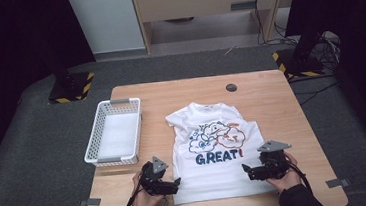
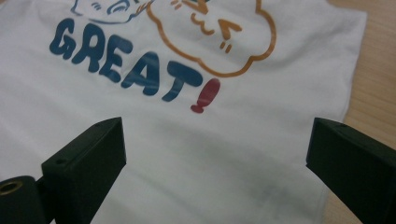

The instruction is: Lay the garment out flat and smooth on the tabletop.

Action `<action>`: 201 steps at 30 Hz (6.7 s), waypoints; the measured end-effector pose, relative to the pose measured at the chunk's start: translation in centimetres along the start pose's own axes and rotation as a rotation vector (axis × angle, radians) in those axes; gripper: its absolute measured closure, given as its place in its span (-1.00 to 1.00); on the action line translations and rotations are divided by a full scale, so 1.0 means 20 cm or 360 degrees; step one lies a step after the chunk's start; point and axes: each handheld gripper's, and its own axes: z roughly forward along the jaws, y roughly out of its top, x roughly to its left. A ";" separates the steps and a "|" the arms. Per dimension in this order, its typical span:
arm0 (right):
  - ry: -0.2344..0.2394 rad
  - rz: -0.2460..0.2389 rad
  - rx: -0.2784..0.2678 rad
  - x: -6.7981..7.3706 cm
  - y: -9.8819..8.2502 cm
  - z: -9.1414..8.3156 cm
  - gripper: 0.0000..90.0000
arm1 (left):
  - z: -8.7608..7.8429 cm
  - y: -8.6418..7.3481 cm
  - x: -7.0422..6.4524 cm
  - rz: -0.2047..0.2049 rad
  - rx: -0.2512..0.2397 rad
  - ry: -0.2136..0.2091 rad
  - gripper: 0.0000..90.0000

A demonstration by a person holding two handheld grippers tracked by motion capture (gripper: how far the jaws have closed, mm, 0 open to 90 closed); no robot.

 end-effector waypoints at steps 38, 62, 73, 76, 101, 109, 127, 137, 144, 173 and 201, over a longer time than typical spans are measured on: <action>-0.0266 0.0231 -0.0278 -0.28 0.44 0.15 -0.76 | 0.04 -0.02 -0.02 0.0068 0.0051 -0.0022 -1.00; -0.0301 0.0289 -0.0125 -0.42 0.53 0.51 -0.43 | 0.04 -0.02 -0.02 0.0079 0.0051 -0.0028 -1.00; -0.0281 0.0304 -0.0056 -0.40 0.53 0.65 -0.19 | 0.04 -0.02 -0.03 0.0079 0.0045 -0.0031 -1.00; -0.0290 0.0303 -0.0036 -0.40 0.52 0.67 -0.02 | 0.04 -0.02 -0.03 0.0080 0.0044 -0.0032 -1.00; -0.0186 0.0362 -0.0081 -0.38 0.53 0.64 0.85 | 0.04 -0.02 -0.03 0.0088 0.0041 -0.0035 -1.00; -0.0139 0.0289 -0.0197 -0.29 0.63 0.48 0.85 | 0.04 -0.02 -0.03 0.0088 0.0040 -0.0034 -1.00; -0.0059 0.0076 -0.0194 0.00 0.63 0.48 0.84 | 0.05 -0.02 -0.03 0.0091 0.0038 -0.0035 -1.00; -0.0052 -0.0035 -0.0130 0.17 0.52 0.61 0.84 | 0.05 -0.02 -0.03 0.0091 0.0037 -0.0035 -1.00; -0.0030 -0.0002 -0.0108 0.19 0.45 0.69 0.82 | 0.05 -0.02 -0.03 0.0090 0.0037 -0.0034 -1.00; -0.0061 0.0187 -0.0347 -0.08 0.64 0.32 0.23 | 0.05 -0.02 -0.04 0.0089 0.0033 -0.0037 -1.00; -0.0034 0.0164 -0.0050 -0.14 0.50 0.64 0.10 | 0.05 -0.02 -0.04 0.0092 0.0031 -0.0039 -1.00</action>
